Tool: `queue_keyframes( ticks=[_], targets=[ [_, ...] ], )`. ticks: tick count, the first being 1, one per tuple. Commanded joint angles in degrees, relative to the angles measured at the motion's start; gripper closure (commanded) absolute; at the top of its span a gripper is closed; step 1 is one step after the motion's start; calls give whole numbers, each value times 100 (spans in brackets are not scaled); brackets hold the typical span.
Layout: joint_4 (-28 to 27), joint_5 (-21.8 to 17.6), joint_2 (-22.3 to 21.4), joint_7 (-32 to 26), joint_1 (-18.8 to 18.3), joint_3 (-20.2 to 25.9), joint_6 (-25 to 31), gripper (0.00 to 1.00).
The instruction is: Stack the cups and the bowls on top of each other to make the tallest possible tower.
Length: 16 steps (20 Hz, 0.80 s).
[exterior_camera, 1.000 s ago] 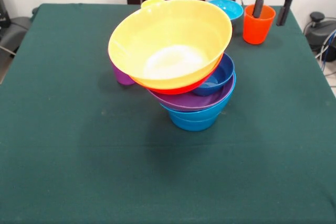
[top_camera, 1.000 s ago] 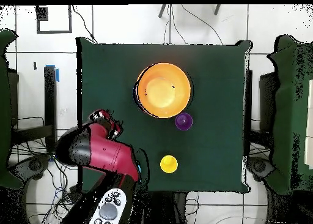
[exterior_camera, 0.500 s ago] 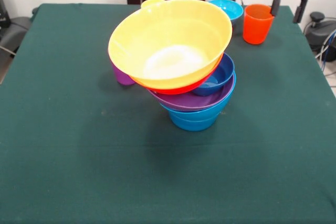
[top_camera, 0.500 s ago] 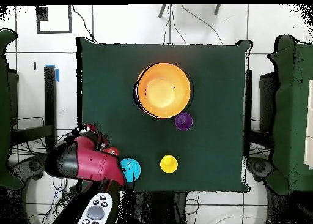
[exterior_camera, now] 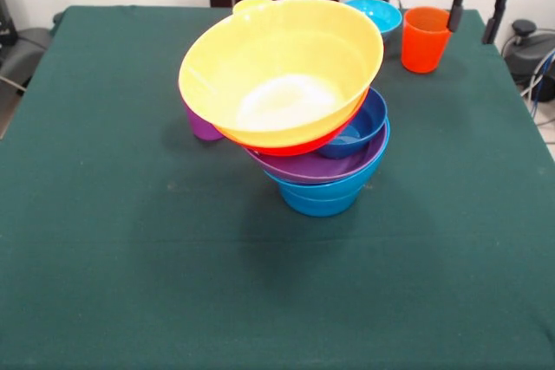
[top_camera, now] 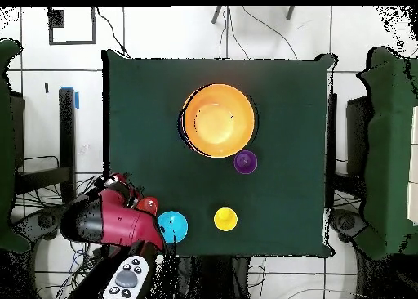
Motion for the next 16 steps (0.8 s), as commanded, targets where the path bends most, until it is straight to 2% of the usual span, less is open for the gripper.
queue_keyframes(
  ticks=[1,6,9,16],
  targets=[
    [419,190,80,1226,117,440,94,0],
    [530,208,-414,1232,418,37,738,0],
    [542,227,-556,1294,571,-97,1045,0],
    [781,332,-414,1321,522,190,653,0]
  ],
)
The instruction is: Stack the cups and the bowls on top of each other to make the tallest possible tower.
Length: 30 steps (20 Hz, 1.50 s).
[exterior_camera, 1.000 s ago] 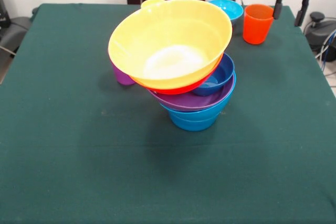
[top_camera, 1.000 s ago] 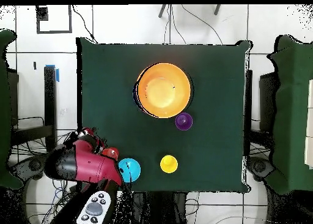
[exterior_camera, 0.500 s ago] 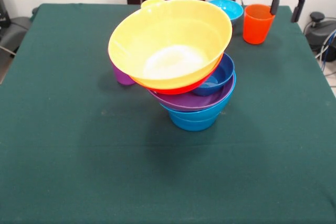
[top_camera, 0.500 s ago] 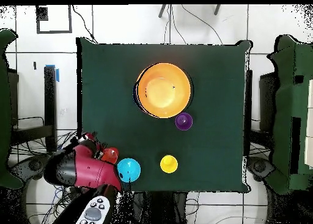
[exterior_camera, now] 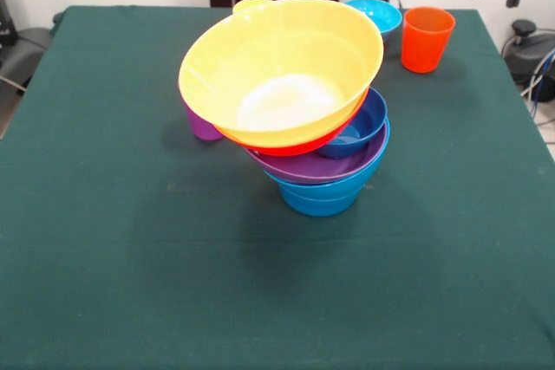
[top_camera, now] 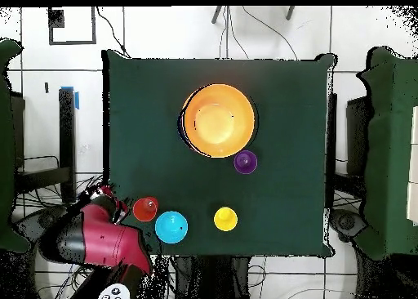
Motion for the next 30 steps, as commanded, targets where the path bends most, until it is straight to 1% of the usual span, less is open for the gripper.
queue_keyframes(
  ticks=[1,5,10,18,26,30],
  targets=[
    [512,288,190,1317,-25,446,292,0],
    [682,187,268,1224,-214,592,-28,0],
    [921,-56,381,1146,-521,801,-507,0],
    [1096,-319,490,970,-834,909,-863,0],
    [911,-122,818,1168,-729,1072,-1109,0],
    [773,75,986,1299,-587,1118,-1179,0]
  ],
)
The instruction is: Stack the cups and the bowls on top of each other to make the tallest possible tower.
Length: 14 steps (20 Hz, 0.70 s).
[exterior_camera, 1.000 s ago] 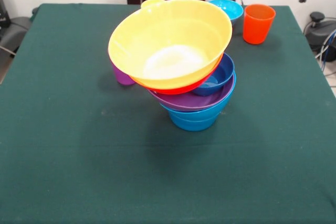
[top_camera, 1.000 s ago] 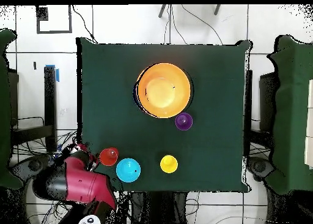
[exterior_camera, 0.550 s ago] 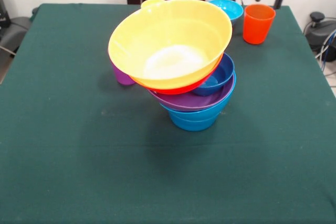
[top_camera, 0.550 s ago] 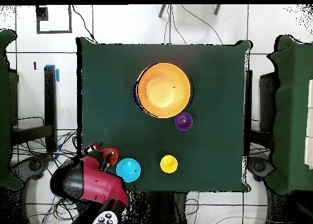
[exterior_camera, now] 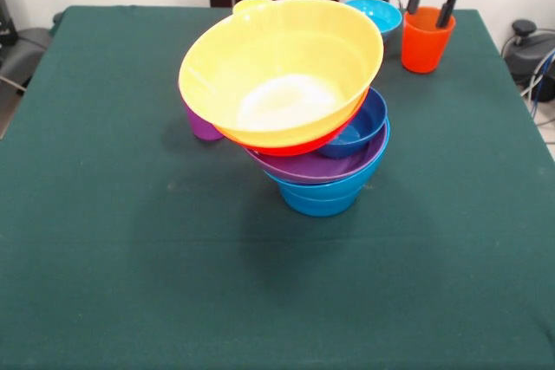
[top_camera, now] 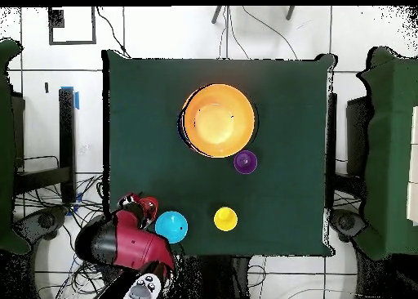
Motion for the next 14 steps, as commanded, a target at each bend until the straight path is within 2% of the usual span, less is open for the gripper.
queue_keyframes(
  ticks=[1,7,14],
  targets=[
    [88,158,506,1334,170,746,-240,0],
    [5,391,512,1424,440,645,-100,0],
    [52,321,452,1342,304,689,-83,0]
  ],
)
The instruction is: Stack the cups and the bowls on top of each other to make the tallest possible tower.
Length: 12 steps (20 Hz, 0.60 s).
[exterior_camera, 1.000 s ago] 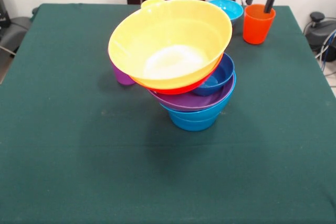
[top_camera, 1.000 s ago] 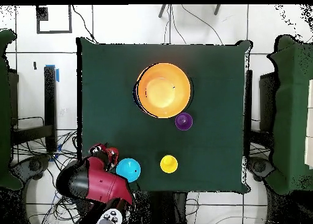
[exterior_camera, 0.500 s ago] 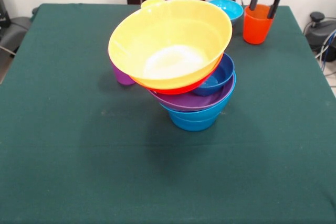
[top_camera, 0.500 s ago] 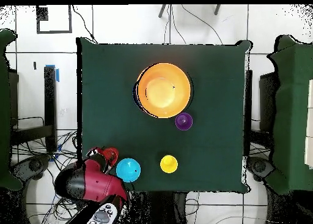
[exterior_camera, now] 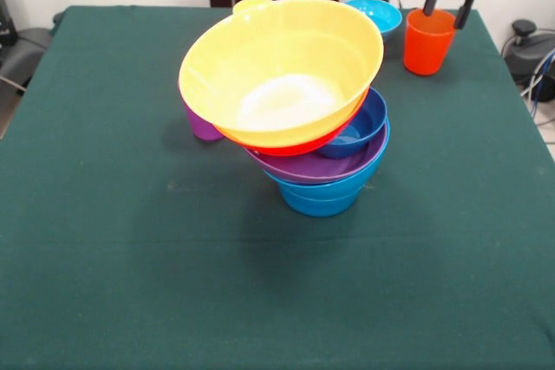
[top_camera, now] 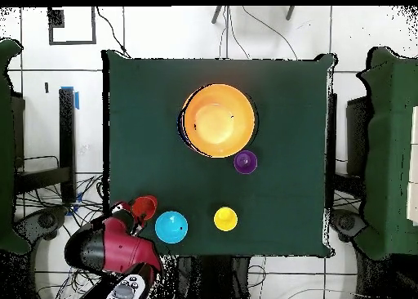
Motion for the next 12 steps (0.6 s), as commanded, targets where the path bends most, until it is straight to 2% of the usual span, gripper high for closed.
queue_keyframes(
  ticks=[1,12],
  targets=[
    [47,225,284,1319,-99,605,-61,0],
    [-334,152,602,1065,-231,546,-156,0]
  ],
)
